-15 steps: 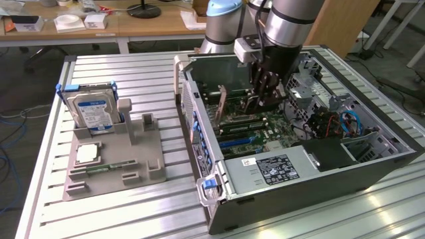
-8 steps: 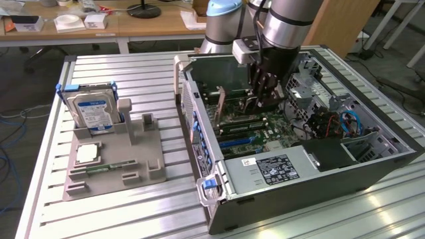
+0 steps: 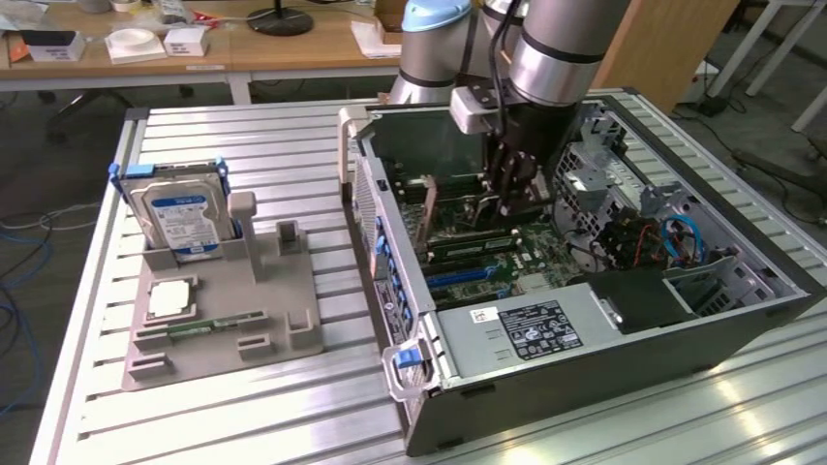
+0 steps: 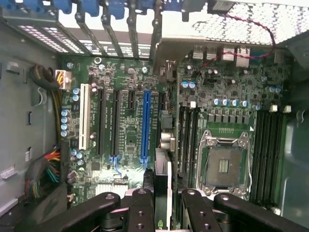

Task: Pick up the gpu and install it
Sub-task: 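Insert the gpu into the slot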

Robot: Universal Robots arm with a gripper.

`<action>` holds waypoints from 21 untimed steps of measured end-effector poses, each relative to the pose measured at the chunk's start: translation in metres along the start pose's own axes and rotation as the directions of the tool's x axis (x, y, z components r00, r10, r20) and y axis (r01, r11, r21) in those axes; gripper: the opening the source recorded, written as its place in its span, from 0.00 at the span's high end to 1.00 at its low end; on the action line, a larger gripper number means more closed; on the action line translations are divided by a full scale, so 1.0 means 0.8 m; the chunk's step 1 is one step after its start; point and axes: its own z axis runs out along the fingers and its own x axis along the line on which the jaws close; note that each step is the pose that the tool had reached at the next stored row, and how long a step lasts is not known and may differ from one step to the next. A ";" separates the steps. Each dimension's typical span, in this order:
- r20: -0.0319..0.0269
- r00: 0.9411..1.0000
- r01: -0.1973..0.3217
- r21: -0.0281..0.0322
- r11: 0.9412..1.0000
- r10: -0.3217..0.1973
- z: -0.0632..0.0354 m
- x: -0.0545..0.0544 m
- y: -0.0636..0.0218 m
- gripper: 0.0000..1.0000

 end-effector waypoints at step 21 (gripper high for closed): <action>-0.004 1.000 0.020 -0.006 1.000 -0.020 0.014 0.011 0.006 0.73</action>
